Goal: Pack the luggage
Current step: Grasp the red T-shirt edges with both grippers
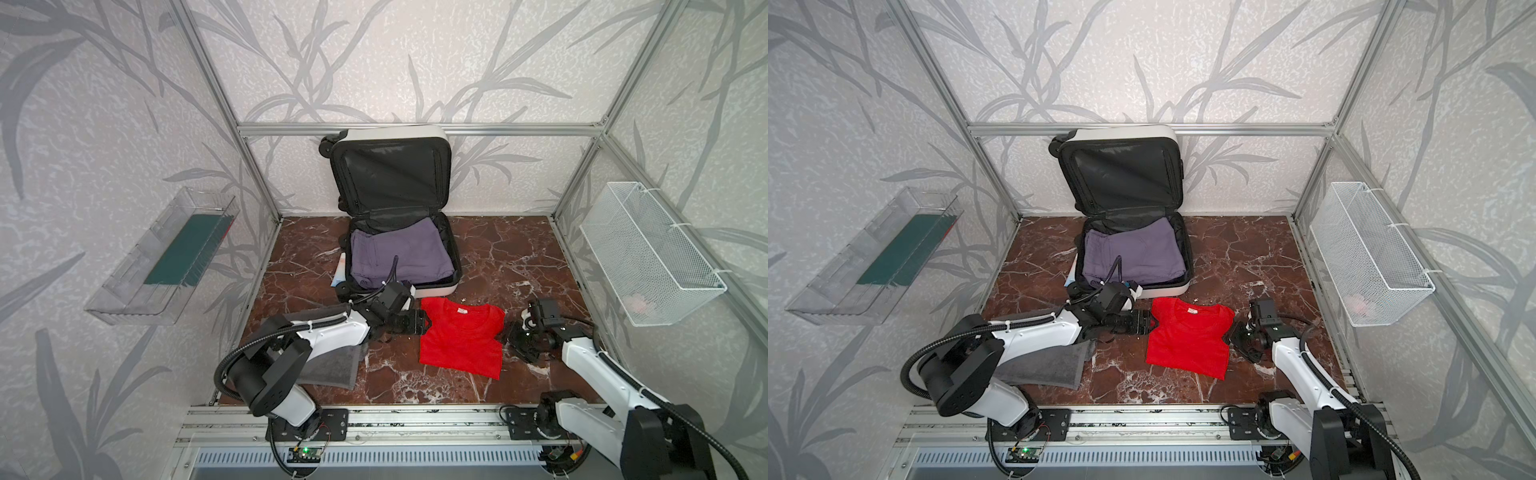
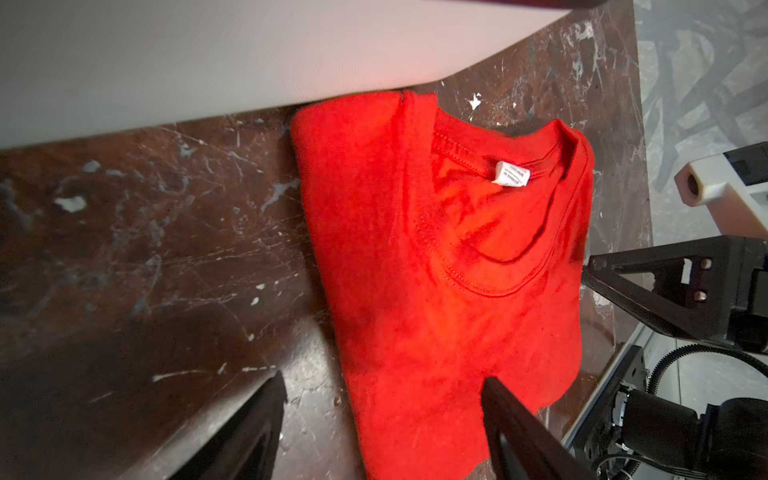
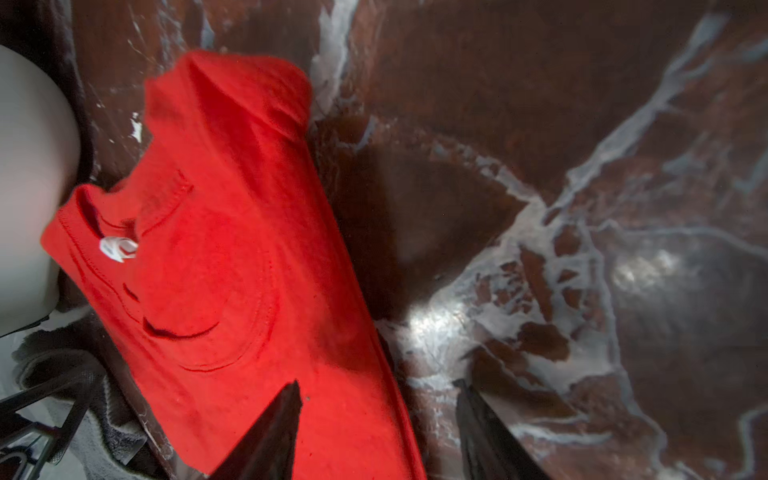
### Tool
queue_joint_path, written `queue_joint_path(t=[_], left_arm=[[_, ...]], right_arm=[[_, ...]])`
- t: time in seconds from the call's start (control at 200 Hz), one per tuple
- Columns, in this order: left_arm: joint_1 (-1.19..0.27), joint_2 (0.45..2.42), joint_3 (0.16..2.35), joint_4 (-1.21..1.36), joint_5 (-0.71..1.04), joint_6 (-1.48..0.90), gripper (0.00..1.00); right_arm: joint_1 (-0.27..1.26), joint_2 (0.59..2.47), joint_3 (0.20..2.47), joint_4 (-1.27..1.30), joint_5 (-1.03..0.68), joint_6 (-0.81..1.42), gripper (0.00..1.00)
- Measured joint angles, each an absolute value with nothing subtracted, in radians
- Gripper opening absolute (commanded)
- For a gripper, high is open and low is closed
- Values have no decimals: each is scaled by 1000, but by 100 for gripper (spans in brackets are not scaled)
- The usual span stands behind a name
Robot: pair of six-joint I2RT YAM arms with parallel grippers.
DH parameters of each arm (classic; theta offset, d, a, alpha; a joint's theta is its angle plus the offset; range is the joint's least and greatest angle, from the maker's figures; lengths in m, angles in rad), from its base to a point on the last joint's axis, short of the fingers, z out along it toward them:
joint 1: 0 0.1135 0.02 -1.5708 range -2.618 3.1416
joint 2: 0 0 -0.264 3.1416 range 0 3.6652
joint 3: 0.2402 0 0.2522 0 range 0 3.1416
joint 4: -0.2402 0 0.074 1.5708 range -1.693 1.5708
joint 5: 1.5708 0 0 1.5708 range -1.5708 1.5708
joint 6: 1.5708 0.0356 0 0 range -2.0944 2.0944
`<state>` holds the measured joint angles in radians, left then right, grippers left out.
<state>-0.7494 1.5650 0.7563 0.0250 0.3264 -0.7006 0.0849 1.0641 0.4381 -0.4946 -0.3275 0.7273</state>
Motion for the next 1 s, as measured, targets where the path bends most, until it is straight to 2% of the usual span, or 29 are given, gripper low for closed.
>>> queue_joint_path(t=[0.38, 0.48, 0.57, 0.635, 0.72, 0.755, 0.86, 0.905, 1.0], left_arm=[[-773, 1639, 728, 130, 337, -736, 74], [-780, 1659, 728, 175, 344, -752, 68], [-789, 1684, 728, 220, 352, -772, 58], [-794, 1703, 728, 251, 361, -786, 48], [-800, 1725, 728, 283, 369, -802, 33], [-802, 1732, 726, 294, 371, -809, 26], [-804, 1748, 718, 320, 376, -828, 0], [-805, 1749, 716, 328, 379, -831, 0], [-805, 1743, 715, 332, 383, -838, 0]], right_arm=[[81, 1156, 446, -393, -429, 706, 60], [81, 1164, 444, -372, -445, 706, 59], [81, 1168, 439, -356, -454, 706, 56], [81, 1170, 433, -343, -458, 706, 50], [80, 1177, 421, -324, -466, 707, 36], [80, 1180, 416, -316, -469, 707, 27], [79, 1188, 397, -297, -479, 709, 7], [78, 1188, 391, -294, -487, 709, 0], [76, 1175, 390, -295, -500, 709, 0]])
